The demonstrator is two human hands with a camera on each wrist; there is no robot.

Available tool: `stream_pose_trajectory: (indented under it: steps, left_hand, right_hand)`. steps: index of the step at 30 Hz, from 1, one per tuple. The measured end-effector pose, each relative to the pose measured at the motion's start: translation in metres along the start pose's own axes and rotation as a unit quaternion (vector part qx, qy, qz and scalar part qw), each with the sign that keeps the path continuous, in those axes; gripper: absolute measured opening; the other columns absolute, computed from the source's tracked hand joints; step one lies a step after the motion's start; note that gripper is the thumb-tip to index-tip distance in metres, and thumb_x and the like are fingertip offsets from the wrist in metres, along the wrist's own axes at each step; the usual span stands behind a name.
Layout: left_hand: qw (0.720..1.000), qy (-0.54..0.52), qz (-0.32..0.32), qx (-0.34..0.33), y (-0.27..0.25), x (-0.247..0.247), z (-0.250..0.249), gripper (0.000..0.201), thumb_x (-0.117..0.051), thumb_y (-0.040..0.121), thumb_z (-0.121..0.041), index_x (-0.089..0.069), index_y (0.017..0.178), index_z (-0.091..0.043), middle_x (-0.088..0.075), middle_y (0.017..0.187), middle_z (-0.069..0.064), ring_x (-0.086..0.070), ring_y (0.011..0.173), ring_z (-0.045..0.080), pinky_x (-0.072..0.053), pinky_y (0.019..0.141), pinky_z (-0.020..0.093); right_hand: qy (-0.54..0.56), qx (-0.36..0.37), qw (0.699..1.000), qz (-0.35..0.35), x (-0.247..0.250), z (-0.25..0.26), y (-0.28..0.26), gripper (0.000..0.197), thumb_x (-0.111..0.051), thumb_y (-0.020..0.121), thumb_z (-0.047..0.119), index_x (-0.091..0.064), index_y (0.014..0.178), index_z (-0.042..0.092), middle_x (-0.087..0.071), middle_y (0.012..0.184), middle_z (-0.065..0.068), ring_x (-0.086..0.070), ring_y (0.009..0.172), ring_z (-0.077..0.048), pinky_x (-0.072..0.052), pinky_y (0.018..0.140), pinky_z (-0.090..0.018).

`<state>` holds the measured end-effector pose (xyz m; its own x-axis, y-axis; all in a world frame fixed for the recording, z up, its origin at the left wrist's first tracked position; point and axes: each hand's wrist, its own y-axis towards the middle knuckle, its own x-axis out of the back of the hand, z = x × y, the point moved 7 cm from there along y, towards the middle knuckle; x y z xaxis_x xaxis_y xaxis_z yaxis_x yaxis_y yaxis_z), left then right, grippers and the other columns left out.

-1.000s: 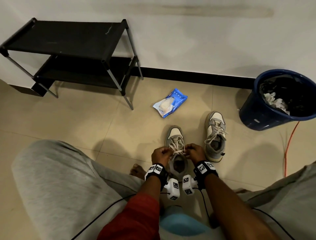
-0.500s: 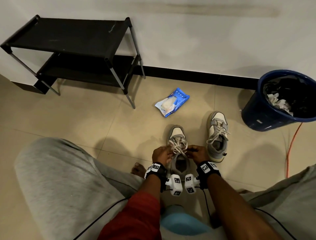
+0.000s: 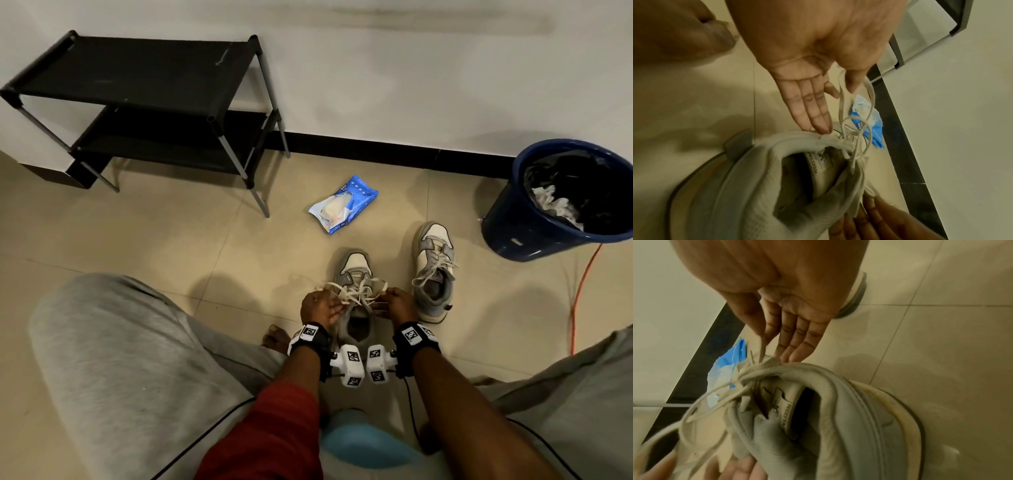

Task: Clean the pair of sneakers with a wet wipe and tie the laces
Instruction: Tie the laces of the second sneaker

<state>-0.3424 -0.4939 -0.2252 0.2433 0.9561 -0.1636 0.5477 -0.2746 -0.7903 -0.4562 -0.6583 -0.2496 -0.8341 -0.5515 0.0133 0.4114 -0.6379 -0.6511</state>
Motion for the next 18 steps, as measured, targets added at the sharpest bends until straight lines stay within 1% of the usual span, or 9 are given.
stream_pose_trajectory:
  steps: [2, 3, 5, 7, 9, 12, 15, 16, 18]
  left_hand:
    - [1.000, 0.004, 0.010, -0.012, 0.002, -0.001, 0.007, 0.013, -0.059, 0.095, -0.007, -0.066, 0.084, -0.007, -0.072, 0.071, 0.008, -0.071, 0.061, 0.016, -0.054, 0.050, 0.021]
    - [1.000, 0.005, 0.017, -0.017, 0.004, -0.002, 0.009, 0.012, -0.063, 0.091, -0.001, -0.069, 0.083, -0.006, -0.073, 0.069, 0.007, -0.072, 0.064, 0.019, -0.055, 0.053, 0.021]
    - [0.999, 0.009, 0.022, -0.031, 0.008, -0.002, 0.010, 0.012, -0.069, 0.086, 0.004, -0.071, 0.080, -0.005, -0.073, 0.070, 0.009, -0.070, 0.069, 0.023, -0.056, 0.056, 0.023]
    - [0.999, 0.014, 0.021, -0.038, 0.010, -0.003, 0.009, 0.009, -0.072, 0.084, 0.003, -0.070, 0.079, -0.005, -0.073, 0.071, 0.009, -0.070, 0.067, 0.022, -0.056, 0.057, 0.024]
    - [0.999, 0.009, 0.022, -0.023, 0.011, -0.003, 0.008, 0.010, -0.070, 0.086, 0.003, -0.068, 0.078, -0.003, -0.073, 0.067, 0.009, -0.070, 0.064, 0.023, -0.055, 0.054, 0.023]
    - [0.999, -0.005, 0.032, -0.006, 0.011, -0.004, 0.009, 0.015, -0.063, 0.090, 0.006, -0.066, 0.077, -0.001, -0.072, 0.062, 0.006, -0.070, 0.054, 0.015, -0.054, 0.050, 0.021]
    - [0.999, 0.001, 0.036, -0.006, 0.013, -0.003, 0.009, 0.035, -0.059, 0.091, 0.008, -0.072, 0.063, -0.006, -0.072, 0.062, 0.006, -0.070, 0.053, 0.016, -0.056, 0.050, 0.023]
    - [1.000, -0.004, 0.020, -0.008, 0.015, 0.002, 0.008, 0.037, -0.056, 0.092, 0.010, -0.072, 0.063, -0.006, -0.072, 0.063, 0.006, -0.069, 0.052, 0.016, -0.057, 0.050, 0.024]
    - [0.999, -0.033, -0.026, -0.010, 0.018, 0.015, 0.003, 0.017, -0.056, 0.094, 0.005, -0.066, 0.083, -0.002, -0.073, 0.076, 0.014, -0.070, 0.053, 0.018, -0.058, 0.051, 0.026]
  right_hand:
    - [-0.015, 0.004, 1.000, 0.017, -0.003, 0.001, -0.004, 0.013, -0.054, 0.082, -0.009, -0.064, 0.089, -0.004, -0.065, 0.080, -0.021, -0.062, 0.066, -0.027, -0.052, 0.056, -0.027]
    - [-0.022, 0.015, 0.999, 0.022, -0.002, 0.001, -0.005, 0.018, -0.057, 0.078, -0.013, -0.066, 0.091, -0.006, -0.066, 0.081, -0.021, -0.062, 0.068, -0.027, -0.053, 0.058, -0.028]
    - [-0.034, 0.040, 0.998, 0.028, -0.003, 0.002, -0.008, 0.019, -0.062, 0.075, -0.016, -0.068, 0.086, -0.003, -0.067, 0.076, -0.016, -0.062, 0.067, -0.024, -0.053, 0.056, -0.025]
    - [-0.033, 0.063, 0.997, 0.025, -0.005, 0.004, -0.011, 0.018, -0.066, 0.074, -0.015, -0.067, 0.075, 0.003, -0.065, 0.069, -0.011, -0.060, 0.061, -0.021, -0.052, 0.051, -0.021]
    - [-0.041, 0.090, 0.995, 0.018, -0.005, 0.008, -0.011, 0.018, -0.069, 0.075, -0.013, -0.067, 0.072, 0.005, -0.065, 0.064, -0.010, -0.060, 0.058, -0.020, -0.052, 0.049, -0.021]
    - [-0.070, 0.107, 0.991, 0.040, -0.009, 0.012, -0.009, 0.013, -0.068, 0.076, -0.011, -0.069, 0.078, 0.002, -0.066, 0.066, -0.009, -0.060, 0.058, -0.019, -0.051, 0.050, -0.022]
    - [-0.082, 0.103, 0.990, 0.045, -0.010, 0.013, -0.006, 0.003, -0.069, 0.080, -0.006, -0.067, 0.083, -0.006, -0.065, 0.070, -0.015, -0.060, 0.061, -0.024, -0.052, 0.054, -0.028]
    - [-0.072, 0.095, 0.992, 0.032, -0.006, 0.012, -0.005, 0.002, -0.065, 0.083, -0.005, -0.065, 0.081, -0.005, -0.065, 0.070, -0.016, -0.061, 0.061, -0.025, -0.052, 0.055, -0.029]
    - [-0.020, 0.046, 0.999, -0.010, 0.003, 0.005, -0.002, 0.014, -0.052, 0.090, -0.006, -0.058, 0.080, 0.002, -0.065, 0.070, -0.015, -0.064, 0.059, -0.026, -0.054, 0.052, -0.032]
